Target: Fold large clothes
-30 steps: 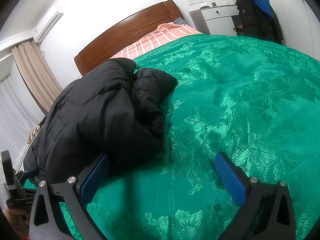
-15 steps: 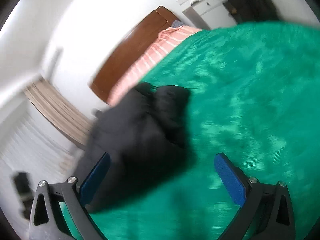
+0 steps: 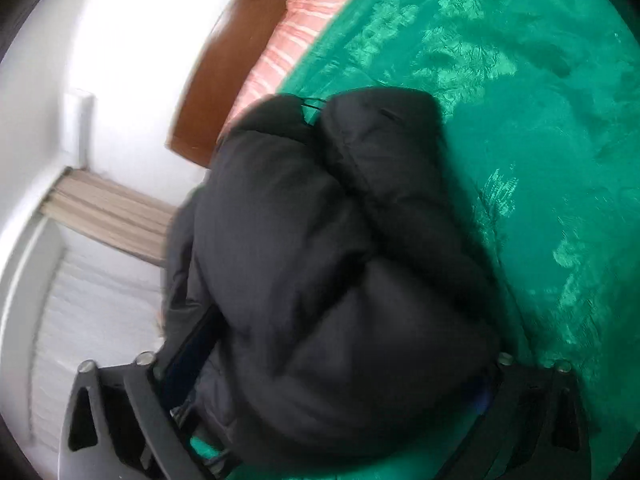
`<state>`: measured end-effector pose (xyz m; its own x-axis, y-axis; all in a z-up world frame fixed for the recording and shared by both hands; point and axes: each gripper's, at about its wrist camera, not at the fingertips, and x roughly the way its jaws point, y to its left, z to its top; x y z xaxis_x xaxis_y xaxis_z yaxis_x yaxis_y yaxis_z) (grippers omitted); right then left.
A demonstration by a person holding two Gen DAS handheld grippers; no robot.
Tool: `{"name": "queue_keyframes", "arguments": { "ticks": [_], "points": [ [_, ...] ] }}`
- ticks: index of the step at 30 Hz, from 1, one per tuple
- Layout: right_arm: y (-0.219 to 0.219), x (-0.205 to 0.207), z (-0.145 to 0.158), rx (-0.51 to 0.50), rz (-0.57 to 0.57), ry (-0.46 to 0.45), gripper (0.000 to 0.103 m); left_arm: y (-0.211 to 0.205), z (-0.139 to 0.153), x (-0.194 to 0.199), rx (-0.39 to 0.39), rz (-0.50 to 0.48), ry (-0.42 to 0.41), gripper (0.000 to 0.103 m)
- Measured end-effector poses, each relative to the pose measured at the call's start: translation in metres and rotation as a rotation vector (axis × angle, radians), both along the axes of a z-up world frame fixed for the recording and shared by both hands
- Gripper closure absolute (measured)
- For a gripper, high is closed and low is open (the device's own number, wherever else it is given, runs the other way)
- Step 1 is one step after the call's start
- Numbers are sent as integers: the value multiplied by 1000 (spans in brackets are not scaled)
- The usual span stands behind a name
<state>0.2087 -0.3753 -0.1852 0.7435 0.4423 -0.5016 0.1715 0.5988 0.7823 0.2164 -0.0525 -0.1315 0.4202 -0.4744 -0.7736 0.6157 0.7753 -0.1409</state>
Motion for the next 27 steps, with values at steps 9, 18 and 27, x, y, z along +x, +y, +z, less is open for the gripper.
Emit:
{"name": "queue_keyframes", "arguments": {
  "ticks": [9,18,27],
  "points": [
    [158,-4,171,-703,168,-307,66,180,59,-22,-98,363,-42,2],
    [432,12,155,-1263,612,-508,66,343,70,-52,-248,751,-51,2],
    [522,-28,61,-1536,900,-579,60,399,46,-97,-302,844,-15,2]
  ]
}}
